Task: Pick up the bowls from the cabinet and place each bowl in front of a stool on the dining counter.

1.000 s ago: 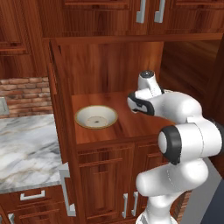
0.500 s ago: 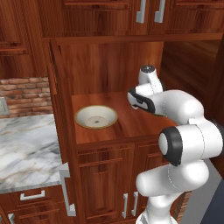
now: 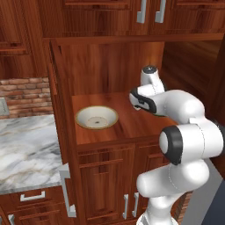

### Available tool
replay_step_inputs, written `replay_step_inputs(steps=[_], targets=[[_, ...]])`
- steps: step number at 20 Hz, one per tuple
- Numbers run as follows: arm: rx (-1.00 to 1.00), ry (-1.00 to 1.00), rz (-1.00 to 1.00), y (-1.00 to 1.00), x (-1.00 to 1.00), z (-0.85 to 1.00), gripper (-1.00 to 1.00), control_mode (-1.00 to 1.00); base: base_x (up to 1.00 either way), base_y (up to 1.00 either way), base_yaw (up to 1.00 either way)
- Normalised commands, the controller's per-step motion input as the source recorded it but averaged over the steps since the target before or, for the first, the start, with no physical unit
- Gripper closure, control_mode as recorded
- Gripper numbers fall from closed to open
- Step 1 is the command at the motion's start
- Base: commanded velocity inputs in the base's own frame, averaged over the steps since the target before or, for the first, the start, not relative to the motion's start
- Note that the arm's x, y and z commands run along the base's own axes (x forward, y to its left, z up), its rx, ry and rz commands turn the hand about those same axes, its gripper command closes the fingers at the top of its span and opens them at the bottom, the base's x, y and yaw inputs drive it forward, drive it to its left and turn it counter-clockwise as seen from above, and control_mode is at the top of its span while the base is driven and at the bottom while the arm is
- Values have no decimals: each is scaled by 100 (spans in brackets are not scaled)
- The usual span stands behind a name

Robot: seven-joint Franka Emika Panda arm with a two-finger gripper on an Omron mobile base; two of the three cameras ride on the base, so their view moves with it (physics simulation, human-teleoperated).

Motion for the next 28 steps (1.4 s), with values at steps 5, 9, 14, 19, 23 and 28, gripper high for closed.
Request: replay_step_inputs(steps=[5,9,14,19,23,28], targets=[[-3,0,-2,0,7,-25,-100,-100,0,0,0],[-3,0,-1,0,8,-19,-100,-100,0,0,0],[0,0,0,-9,1,1,-100,-100,0,0,0],[0,0,-1,-13,0,6,-100,-100,0,0,0],[0,0,-2,-12,0,6,-100,-100,0,0,0],[0,0,-2,-5,0,9,-100,-100,0,0,0]])
